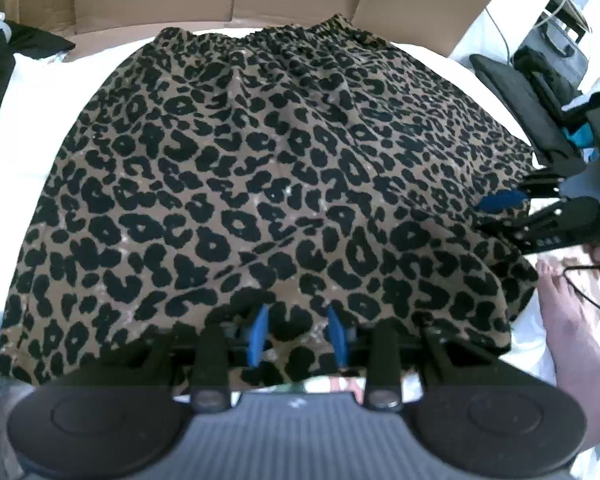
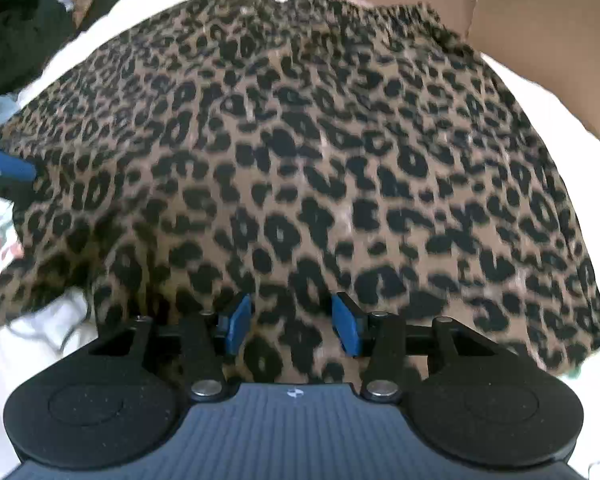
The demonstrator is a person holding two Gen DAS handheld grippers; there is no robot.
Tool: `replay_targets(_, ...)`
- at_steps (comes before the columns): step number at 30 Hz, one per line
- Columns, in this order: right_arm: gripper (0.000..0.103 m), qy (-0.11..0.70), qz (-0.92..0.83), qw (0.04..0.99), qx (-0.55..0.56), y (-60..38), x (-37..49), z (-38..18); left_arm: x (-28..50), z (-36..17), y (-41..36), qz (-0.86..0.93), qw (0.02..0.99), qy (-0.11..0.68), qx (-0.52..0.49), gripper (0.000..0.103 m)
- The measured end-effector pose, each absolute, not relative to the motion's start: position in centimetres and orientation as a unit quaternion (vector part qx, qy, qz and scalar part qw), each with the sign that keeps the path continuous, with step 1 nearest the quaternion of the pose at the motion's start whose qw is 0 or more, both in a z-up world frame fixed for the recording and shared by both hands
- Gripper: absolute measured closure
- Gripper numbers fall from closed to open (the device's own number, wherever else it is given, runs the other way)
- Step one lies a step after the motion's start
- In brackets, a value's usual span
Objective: Fold clothes
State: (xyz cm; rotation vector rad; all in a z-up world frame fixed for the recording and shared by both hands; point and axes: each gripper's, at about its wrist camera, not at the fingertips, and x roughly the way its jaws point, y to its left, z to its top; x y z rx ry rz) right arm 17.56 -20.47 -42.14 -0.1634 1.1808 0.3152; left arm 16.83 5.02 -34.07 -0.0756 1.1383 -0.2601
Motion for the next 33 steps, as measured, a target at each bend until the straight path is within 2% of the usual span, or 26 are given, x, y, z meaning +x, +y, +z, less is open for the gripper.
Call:
replay_targets(14,0.052,0.596,0.159,0.781,-0.101,-21.6,15.2,-41.8,17.3,-35.8,3.6,-0.14,0.827,0.544,-0.034,0.068)
replay_targets(17,0.057,0.604,0.153,0.778,-0.08,-22.0,15.5,-41.1,17.1,-36.3,3.2,-0.146,0.823,0.549,-0.033,0.063)
replay_targets(20,0.058,0.589,0.154,0.793,-0.036,-22.7,15.9,-39.7,16.6,-36.4,2.6,-0.156,0.819,0.552,-0.03,0.062)
replay_targets(23,0.058,0.568,0.163,0.806,-0.038,-21.9,16.1,-38.8,16.2,-36.4,2.4,-0.166,0.813,0.557,-0.038,0.063)
replay_targets(26,0.058,0.549,0.186,0.814,-0.038,-20.5,16.4,-38.1,15.8,-36.1,2.7,-0.172,0.807,0.563,-0.045,0.07)
replay_targets(28,0.058,0.535,0.204,0.819,-0.029,-19.9,16.3,-37.5,15.6,-35.8,3.3,-0.172,0.802,0.569,-0.055,0.085)
replay_targets(33,0.058,0.502,0.239,0.831,-0.012,-18.5,15.8,-35.6,14.7,-33.6,6.2,-0.143,0.816,0.554,-0.077,0.086)
